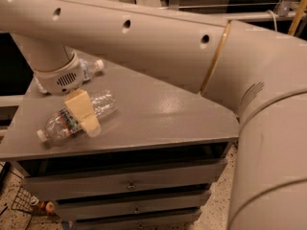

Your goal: Place water bottle upright

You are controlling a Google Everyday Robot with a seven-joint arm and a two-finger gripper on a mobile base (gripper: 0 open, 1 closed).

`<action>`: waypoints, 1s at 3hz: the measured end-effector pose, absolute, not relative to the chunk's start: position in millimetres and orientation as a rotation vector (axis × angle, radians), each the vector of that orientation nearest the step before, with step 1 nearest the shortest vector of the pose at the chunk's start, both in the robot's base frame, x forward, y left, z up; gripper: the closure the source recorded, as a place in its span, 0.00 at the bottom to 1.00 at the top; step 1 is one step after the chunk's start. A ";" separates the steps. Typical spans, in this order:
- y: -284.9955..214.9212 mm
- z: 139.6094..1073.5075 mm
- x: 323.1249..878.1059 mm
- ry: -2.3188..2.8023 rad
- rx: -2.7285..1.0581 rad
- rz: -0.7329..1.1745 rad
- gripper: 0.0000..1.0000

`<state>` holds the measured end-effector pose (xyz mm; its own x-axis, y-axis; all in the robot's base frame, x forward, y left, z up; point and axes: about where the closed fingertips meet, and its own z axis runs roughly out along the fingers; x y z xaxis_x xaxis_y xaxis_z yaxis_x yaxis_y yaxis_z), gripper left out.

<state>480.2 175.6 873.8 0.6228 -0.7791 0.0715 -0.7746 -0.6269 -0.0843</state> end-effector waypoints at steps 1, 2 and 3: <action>178.7 862.6 470.0 1.352 -2.786 -0.139 0.00; 191.4 848.7 453.4 1.288 -2.817 -0.122 0.00; 198.2 842.2 447.5 1.250 -2.838 -0.109 0.00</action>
Offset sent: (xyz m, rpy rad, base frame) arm -0.0437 0.0197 -0.0373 -0.0224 0.0425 0.0703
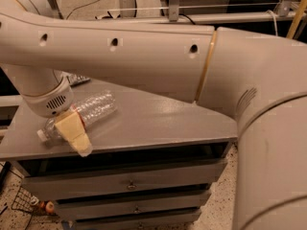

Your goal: Place water bottle upright

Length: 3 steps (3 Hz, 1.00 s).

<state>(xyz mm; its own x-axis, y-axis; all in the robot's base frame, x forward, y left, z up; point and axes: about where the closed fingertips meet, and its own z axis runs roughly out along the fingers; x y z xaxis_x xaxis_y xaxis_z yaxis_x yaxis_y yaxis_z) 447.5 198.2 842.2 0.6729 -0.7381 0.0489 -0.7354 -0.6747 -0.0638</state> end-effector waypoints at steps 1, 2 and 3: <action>204.2 837.1 447.7 1.212 -2.853 -0.064 0.18; 206.7 836.7 453.4 1.190 -2.857 -0.045 0.40; 210.9 835.7 458.4 1.166 -2.859 -0.026 0.64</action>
Offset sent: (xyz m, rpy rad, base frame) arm 0.0139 0.0082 -0.0053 0.0170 0.0547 0.0605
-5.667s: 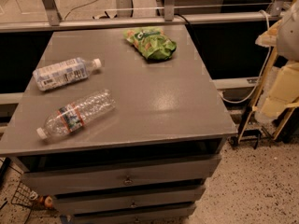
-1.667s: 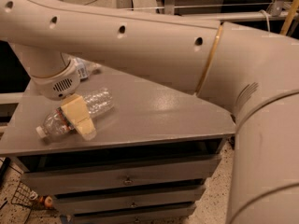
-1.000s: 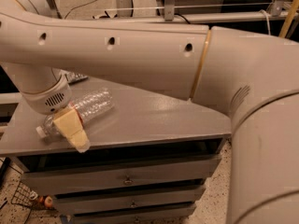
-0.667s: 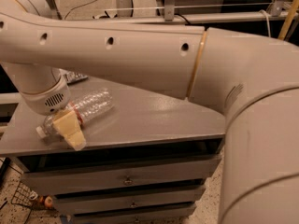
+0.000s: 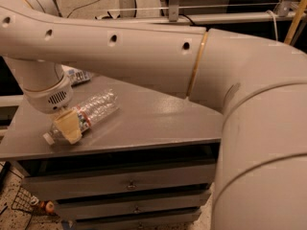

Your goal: Place water bottle upright

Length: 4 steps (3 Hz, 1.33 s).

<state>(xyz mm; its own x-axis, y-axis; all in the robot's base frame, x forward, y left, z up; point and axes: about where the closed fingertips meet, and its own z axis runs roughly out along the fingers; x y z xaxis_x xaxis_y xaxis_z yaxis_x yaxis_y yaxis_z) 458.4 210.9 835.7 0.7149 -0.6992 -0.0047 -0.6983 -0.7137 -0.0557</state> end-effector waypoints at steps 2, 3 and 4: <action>206.8 875.3 469.6 1.123 -2.748 -0.040 1.00; 194.9 909.4 476.6 1.189 -2.579 0.033 1.00; 182.4 924.3 495.1 1.211 -2.414 0.241 1.00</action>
Offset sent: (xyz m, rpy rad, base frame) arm 0.0162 -0.0145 0.0862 0.2105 -0.1116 -0.0147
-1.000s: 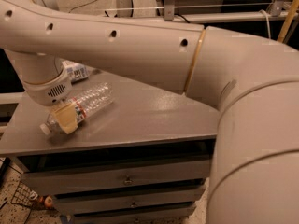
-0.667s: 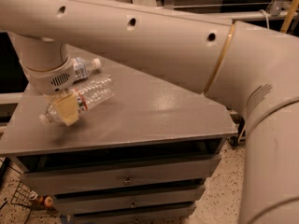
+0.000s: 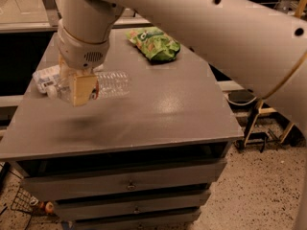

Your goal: Place water bottle upright

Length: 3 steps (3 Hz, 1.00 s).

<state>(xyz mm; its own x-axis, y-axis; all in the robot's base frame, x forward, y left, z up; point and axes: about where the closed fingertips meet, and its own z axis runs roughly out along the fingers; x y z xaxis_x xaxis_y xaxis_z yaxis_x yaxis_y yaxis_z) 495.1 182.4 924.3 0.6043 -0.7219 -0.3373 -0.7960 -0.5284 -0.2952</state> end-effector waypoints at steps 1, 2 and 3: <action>185.8 930.0 485.1 1.201 -2.365 0.394 1.00; 187.2 930.5 483.6 1.197 -2.366 0.397 1.00; 181.9 932.7 484.2 1.206 -2.303 0.393 1.00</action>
Offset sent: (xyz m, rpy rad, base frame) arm -0.0081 0.0020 0.0051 0.0785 0.0842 0.0097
